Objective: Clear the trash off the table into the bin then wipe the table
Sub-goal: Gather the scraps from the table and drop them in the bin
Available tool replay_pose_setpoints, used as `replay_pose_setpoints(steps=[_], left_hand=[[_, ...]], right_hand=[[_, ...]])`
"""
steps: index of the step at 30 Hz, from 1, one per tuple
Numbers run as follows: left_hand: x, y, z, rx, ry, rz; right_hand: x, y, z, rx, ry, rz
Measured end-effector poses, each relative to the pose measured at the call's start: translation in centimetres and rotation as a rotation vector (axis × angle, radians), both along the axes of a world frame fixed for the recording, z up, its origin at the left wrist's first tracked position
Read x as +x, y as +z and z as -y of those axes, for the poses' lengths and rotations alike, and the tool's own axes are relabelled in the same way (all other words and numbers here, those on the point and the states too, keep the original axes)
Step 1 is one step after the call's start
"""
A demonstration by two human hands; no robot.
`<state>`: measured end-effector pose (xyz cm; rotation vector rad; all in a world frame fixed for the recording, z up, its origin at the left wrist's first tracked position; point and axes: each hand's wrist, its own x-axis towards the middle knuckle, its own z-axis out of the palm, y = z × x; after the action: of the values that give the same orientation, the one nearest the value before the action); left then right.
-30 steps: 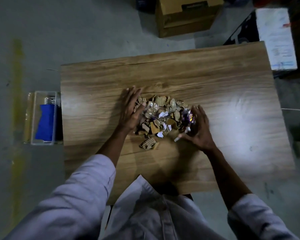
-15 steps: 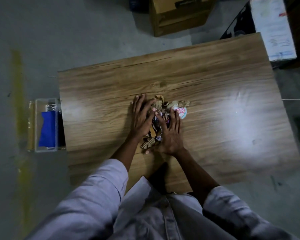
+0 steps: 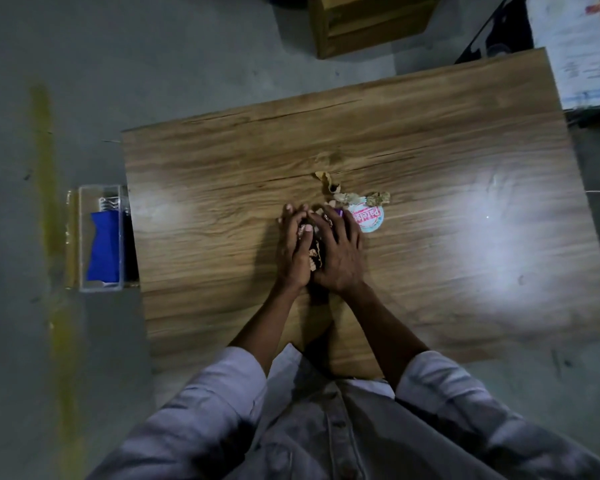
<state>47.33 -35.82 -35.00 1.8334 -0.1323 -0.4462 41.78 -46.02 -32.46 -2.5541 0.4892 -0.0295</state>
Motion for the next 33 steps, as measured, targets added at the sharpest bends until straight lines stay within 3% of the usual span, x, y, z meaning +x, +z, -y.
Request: replay_pose_setpoints(steps=[5, 12, 16, 19, 23, 26, 29, 33], left_hand=[[0.6, 2.6, 1.2, -0.326, 0.157, -0.270], [1.6, 4.1, 2.0, -0.487, 0.445, -0.296], [1.2, 4.7, 2.3, -0.453, 0.672, -0.151], [1.6, 4.7, 2.1, -0.455, 0.807, -0.116], [2.6, 4.5, 1.8, -0.444, 0.909, -0.173], [3.2, 4.3, 2.0, -0.376, 0.852, -0.137], [4.1, 3.8, 2.5, -0.302, 0.656, -0.084], [5.1, 2.8, 2.6, -0.029, -0.026, 0.103]], right_hand=[[-0.1, -1.0, 0.9, -0.137, 0.236, 0.028], [1.5, -0.9, 0.2, -0.269, 0.349, 0.069], [2.8, 0.7, 0.1, -0.195, 0.346, 0.048], [2.8, 1.7, 0.9, -0.067, 0.267, 0.110], [0.9, 1.6, 4.6, 0.098, -0.109, 0.272], [-0.7, 1.7, 7.8, 0.111, -0.357, 0.299], [-1.1, 1.3, 10.6, 0.182, -0.409, 0.368], [0.0, 0.2, 11.9, 0.181, -0.282, 0.309]])
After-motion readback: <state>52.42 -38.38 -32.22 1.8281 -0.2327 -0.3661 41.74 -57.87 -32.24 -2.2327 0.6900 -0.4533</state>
